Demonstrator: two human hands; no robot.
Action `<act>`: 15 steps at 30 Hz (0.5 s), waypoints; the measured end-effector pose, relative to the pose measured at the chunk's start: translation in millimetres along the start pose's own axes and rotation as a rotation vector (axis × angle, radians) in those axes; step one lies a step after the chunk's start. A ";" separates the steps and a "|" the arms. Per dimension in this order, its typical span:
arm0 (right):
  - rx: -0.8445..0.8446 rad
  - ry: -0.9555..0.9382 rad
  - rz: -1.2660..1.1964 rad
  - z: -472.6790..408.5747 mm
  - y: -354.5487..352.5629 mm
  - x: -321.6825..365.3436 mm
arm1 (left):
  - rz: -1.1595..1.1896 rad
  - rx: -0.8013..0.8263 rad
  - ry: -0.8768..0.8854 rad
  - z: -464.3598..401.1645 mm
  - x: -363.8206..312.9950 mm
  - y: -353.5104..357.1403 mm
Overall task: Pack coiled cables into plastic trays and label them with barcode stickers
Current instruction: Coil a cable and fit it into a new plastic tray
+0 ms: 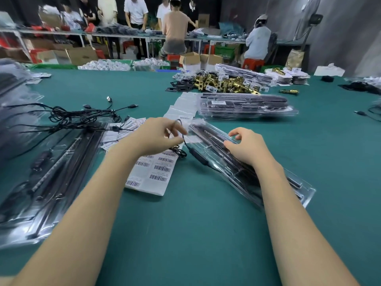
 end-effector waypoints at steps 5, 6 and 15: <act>0.165 0.023 0.041 -1.8 -2.7 6.4 | -0.189 0.143 -0.188 8.7 14.6 -25.9; 0.205 0.028 0.054 -1.3 -2.8 6.2 | -0.185 0.141 -0.230 10.6 15.6 -33.1; 0.161 0.020 -0.041 1.4 -0.2 -3.5 | -0.111 -0.091 0.129 10.6 -54.4 -45.4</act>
Point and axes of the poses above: each hand's wrist, its own z-axis away from the middle knuckle, its own y-axis out of the palm, x = y × z, the point moved 8 cm from there along -z, towards the middle knuckle, and after that the axes turned 8 degrees about -z, right-handed, at the moved point
